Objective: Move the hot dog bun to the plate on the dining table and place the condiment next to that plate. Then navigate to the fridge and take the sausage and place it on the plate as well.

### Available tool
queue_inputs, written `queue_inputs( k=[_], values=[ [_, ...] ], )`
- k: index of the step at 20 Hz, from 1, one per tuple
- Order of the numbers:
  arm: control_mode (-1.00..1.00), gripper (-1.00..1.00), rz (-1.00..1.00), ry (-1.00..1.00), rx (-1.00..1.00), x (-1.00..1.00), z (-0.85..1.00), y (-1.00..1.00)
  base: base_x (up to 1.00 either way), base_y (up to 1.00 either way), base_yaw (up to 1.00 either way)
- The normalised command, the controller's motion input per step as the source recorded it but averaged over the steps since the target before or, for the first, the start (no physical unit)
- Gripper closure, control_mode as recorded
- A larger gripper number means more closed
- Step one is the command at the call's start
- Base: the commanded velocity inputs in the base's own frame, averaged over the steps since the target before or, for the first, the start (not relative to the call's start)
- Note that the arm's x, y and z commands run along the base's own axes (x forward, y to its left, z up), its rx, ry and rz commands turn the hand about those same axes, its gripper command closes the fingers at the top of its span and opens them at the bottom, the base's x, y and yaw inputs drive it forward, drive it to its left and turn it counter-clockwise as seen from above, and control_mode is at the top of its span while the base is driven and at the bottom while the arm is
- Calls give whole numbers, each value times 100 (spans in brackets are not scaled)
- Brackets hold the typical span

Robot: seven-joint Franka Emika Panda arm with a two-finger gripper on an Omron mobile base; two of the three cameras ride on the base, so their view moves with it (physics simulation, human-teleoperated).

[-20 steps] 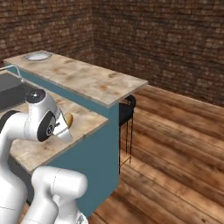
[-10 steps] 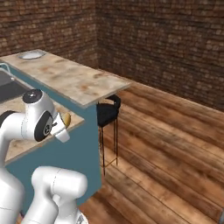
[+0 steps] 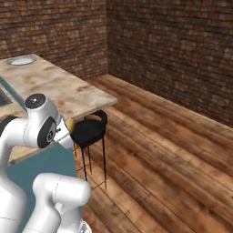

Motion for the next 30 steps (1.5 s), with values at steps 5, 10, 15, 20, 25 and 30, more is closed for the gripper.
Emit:
queue_inputs(
  k=[5,10,15,20,25,30],
  values=[
    [100,100,0,0,0,0,0,0,97,-73,25],
    [100,100,0,0,0,0,0,0,85,-86,21],
    [100,100,0,0,0,0,0,0,86,-81,16],
    [100,100,0,0,0,0,0,0,92,-78,16],
    [100,100,0,0,0,0,0,0,100,-71,19],
    [100,100,0,0,0,0,0,0,100,-59,23]
  ],
)
